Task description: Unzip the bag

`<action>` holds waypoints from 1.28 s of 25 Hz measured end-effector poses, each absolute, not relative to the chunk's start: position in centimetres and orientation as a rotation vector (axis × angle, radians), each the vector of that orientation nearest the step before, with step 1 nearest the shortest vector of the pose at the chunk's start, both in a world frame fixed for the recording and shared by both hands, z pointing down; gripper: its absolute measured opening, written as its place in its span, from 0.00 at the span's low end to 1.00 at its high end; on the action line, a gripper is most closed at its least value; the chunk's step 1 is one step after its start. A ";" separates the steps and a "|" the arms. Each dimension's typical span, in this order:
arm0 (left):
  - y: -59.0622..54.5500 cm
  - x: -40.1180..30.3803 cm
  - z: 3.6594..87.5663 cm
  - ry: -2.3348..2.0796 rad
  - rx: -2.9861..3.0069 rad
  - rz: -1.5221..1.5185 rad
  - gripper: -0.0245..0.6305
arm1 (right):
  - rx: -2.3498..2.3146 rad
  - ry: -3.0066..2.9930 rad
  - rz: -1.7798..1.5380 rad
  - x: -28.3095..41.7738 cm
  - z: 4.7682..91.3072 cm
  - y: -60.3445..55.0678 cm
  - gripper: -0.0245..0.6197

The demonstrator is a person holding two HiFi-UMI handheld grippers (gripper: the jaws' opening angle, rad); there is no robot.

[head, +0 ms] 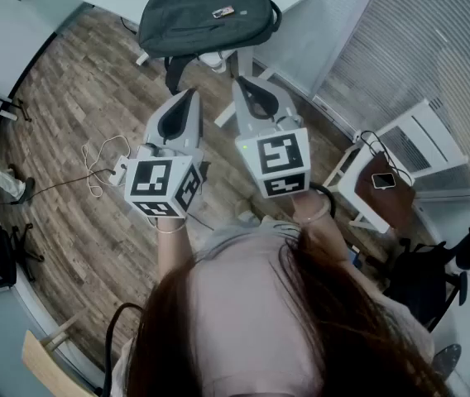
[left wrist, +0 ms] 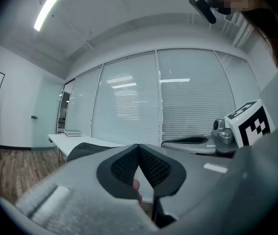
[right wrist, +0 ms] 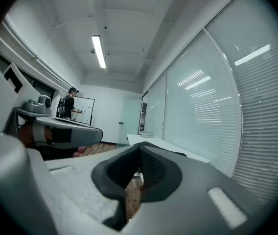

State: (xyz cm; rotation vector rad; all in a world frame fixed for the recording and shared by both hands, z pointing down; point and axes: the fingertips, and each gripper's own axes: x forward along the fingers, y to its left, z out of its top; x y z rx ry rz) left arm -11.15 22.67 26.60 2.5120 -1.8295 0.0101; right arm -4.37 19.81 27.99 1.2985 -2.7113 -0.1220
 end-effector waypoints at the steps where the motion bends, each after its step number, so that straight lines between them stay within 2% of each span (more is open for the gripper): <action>1: 22.5 -11.6 26.7 -1.823 2.514 0.012 0.04 | 1.307 -2.712 -0.119 -4.8 28.0 19.6 0.04; 18: 17.1 -15.7 30.1 -1.699 2.520 0.020 0.04 | 1.358 -2.638 -0.061 -8.9 30.8 14.8 0.05; 32: 9.3 -16.3 33.3 -1.702 2.482 0.062 0.04 | 1.319 -2.593 0.018 -9.8 35.0 7.7 0.07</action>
